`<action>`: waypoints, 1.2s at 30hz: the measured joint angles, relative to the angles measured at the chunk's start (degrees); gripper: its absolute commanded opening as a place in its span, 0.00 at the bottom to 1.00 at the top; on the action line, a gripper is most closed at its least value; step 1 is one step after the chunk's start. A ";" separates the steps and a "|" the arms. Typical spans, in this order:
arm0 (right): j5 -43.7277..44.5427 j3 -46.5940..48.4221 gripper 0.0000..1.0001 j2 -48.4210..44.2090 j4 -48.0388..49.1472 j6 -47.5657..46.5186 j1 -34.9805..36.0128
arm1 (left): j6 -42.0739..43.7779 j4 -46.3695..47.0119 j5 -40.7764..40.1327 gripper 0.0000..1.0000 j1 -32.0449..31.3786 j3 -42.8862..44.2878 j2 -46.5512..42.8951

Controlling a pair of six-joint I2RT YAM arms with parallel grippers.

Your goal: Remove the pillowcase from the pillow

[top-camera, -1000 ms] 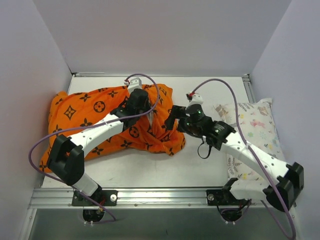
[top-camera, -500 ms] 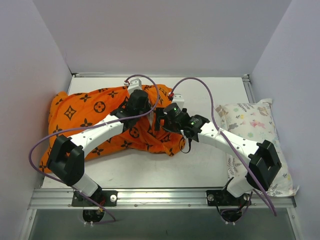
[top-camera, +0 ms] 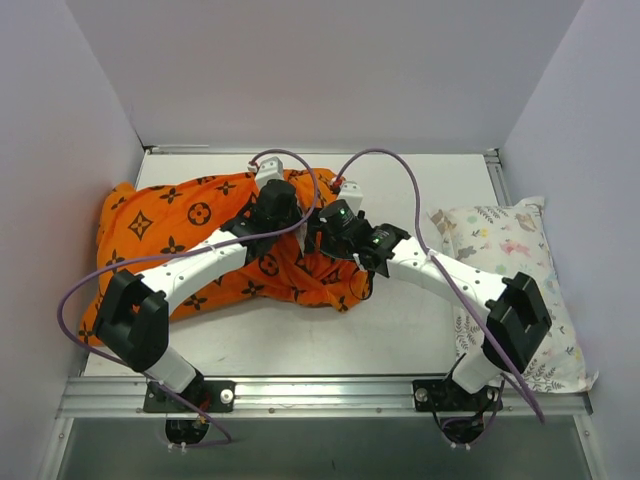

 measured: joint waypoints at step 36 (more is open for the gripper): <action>-26.86 -36.92 0.00 4.20 38.88 12.24 -23.61 | 12.76 -10.49 5.29 0.59 -4.11 9.75 5.51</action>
